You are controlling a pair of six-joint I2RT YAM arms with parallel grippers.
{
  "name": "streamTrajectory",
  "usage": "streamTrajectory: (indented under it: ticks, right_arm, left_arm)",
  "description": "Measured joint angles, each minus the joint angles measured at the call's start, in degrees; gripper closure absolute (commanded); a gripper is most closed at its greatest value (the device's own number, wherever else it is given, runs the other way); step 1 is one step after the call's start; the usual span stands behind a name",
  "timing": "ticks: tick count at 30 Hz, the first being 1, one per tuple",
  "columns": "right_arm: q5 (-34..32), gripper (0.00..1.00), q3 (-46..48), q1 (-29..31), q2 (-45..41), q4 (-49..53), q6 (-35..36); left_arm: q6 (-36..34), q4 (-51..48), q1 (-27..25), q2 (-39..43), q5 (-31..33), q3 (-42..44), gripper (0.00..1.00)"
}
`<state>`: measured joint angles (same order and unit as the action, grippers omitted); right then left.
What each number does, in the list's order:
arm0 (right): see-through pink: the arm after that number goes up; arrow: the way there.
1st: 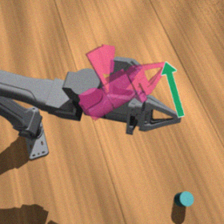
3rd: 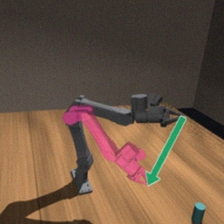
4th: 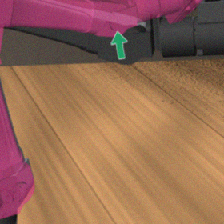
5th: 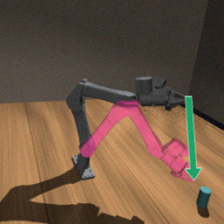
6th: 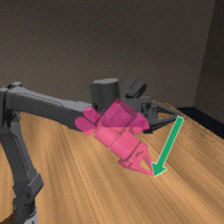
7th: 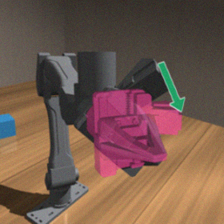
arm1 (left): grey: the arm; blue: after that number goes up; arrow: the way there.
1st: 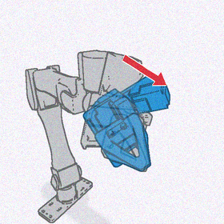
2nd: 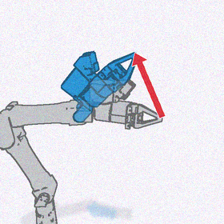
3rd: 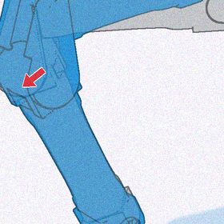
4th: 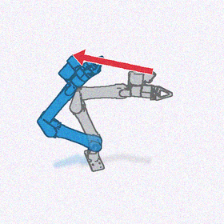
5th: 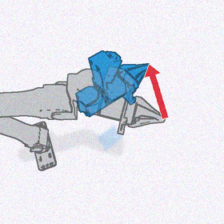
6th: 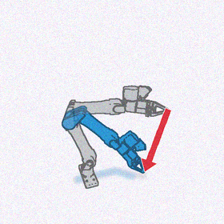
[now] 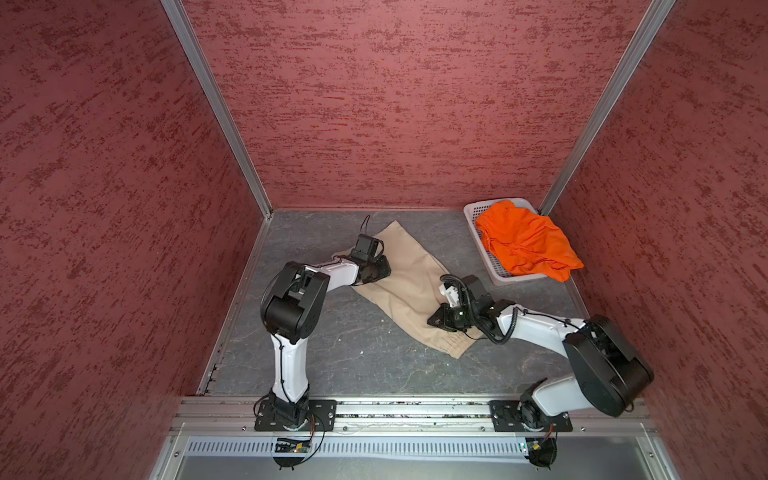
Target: Fold and stack the shorts
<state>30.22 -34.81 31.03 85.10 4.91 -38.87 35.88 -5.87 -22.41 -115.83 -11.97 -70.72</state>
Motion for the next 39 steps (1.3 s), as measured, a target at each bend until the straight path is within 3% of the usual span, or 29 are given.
streamTrajectory:
  ticks: [5,11,16,21,23,27,33,39]
  right_arm:
    - [0.63,0.84,4.85,0.0,-0.79,-0.22,0.13]
    - [-0.31,0.8,9.35,-0.28,-7.67,3.13,0.83]
    - [-1.44,0.79,9.03,-1.68,-9.73,7.52,2.73]
    - [-0.63,0.78,2.64,-2.25,-2.64,9.97,7.04]
    - [-0.09,0.76,-1.03,-2.32,1.27,10.08,9.01]
    - [0.68,0.64,-8.87,-2.36,6.99,11.87,13.16]
    - [2.38,0.52,-18.38,-5.9,2.78,17.2,19.34]
    - [8.57,0.51,-19.08,-22.69,-6.34,19.61,21.33]
  left_arm:
    - [0.74,-0.11,2.27,-2.8,1.92,-3.85,0.7]
    - [0.94,1.25,6.21,-2.73,2.12,-2.82,0.7]
    - [0.83,4.2,8.46,1.77,2.54,4.55,0.7]
    - [0.76,7.3,11.26,8.07,3.5,13.97,0.7]
    - [0.87,8.35,13.2,10.51,3.52,17.29,0.65]
    - [0.04,4.76,14.69,15.69,6.1,20.37,0.45]
    - [-8.83,-2.95,6.8,28.28,10.23,19.1,0.37]
    - [-30.58,1.27,-9.64,36.17,8.28,16.37,0.31]
